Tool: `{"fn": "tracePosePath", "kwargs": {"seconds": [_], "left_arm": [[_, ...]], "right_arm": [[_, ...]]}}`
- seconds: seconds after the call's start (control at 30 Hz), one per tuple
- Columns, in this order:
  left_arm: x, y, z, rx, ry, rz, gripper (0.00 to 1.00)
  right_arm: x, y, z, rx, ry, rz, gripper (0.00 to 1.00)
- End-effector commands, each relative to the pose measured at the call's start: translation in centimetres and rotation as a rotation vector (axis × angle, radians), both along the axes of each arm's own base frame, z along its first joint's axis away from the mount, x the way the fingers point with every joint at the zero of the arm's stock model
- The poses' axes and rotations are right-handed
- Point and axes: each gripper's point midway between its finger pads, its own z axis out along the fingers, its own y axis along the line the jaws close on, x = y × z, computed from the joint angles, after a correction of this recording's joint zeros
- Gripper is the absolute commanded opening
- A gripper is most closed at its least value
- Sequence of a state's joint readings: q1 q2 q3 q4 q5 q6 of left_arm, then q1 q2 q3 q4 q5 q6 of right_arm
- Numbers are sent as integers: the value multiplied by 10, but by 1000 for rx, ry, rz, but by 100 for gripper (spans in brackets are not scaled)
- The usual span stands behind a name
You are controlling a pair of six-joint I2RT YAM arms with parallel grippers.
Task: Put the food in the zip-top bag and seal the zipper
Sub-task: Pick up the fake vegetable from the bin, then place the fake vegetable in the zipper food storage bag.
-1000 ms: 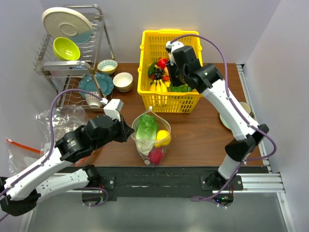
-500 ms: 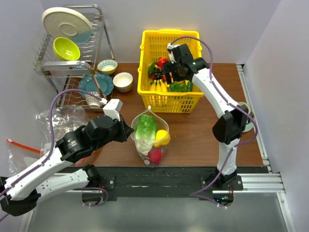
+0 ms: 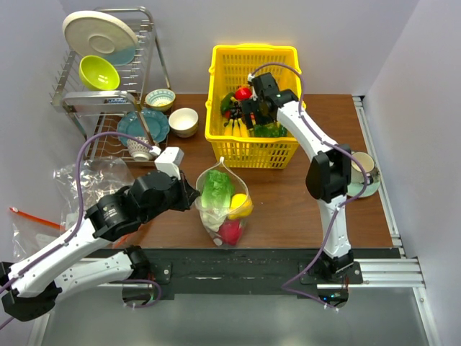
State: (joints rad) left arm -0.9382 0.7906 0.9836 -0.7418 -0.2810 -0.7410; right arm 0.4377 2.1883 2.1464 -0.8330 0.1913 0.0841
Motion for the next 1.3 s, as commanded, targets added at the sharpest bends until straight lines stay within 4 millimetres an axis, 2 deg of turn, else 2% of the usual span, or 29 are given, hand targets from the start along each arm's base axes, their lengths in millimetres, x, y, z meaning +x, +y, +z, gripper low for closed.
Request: {"fn": "tracePosePath", "kwargs": {"seconds": [0.0, 0.03, 0.1, 0.17, 0.37, 0.53, 0.57, 0.63, 0.77, 0.97, 1.0, 1.07, 1.1, 1.17, 1.2, 1.23, 1.27], "left_arm": [[7, -4, 22, -59, -45, 19, 0], [7, -4, 22, -58, -45, 21, 0], [7, -5, 21, -59, -43, 20, 0], [8, -7, 19, -61, -41, 20, 0], [10, -10, 19, -47, -44, 7, 0], [11, -12, 15, -35, -39, 2, 0], [10, -14, 15, -39, -34, -5, 0], [9, -15, 14, -42, -31, -12, 0], [8, -13, 16, -51, -34, -10, 0], [9, -13, 16, -56, -45, -6, 0], [10, -14, 15, -56, -45, -5, 0], [10, -16, 14, -59, -41, -13, 0], [11, -18, 13, -58, -41, -16, 0], [10, -20, 13, -61, -39, -25, 0], [11, -21, 13, -60, -37, -28, 0], [10, -22, 14, -62, -39, -32, 0], [11, -22, 15, -65, -42, -32, 0]], "right_arm": [[26, 1, -1, -19, -53, 12, 90], [31, -1, 1, -31, -67, 0, 90], [36, -4, -12, -61, -52, -4, 90], [41, -11, -17, -83, -55, -22, 90], [40, -25, -42, -148, -15, -50, 86], [33, -21, -30, -104, -30, -36, 58], [32, -20, -14, -84, -62, -32, 52], [32, -17, 0, -57, -97, -25, 44], [24, -10, 51, 11, -159, 16, 39], [-3, -4, 114, 100, -212, 85, 38], [-12, -5, 135, 125, -248, 96, 38], [-24, 2, 156, 184, -273, 138, 38], [-33, 2, 174, 219, -304, 153, 38], [-49, 11, 194, 300, -321, 192, 38], [-59, 23, 196, 361, -304, 247, 36], [-76, 26, 218, 426, -326, 267, 36], [-84, 30, 224, 465, -326, 290, 36]]}}
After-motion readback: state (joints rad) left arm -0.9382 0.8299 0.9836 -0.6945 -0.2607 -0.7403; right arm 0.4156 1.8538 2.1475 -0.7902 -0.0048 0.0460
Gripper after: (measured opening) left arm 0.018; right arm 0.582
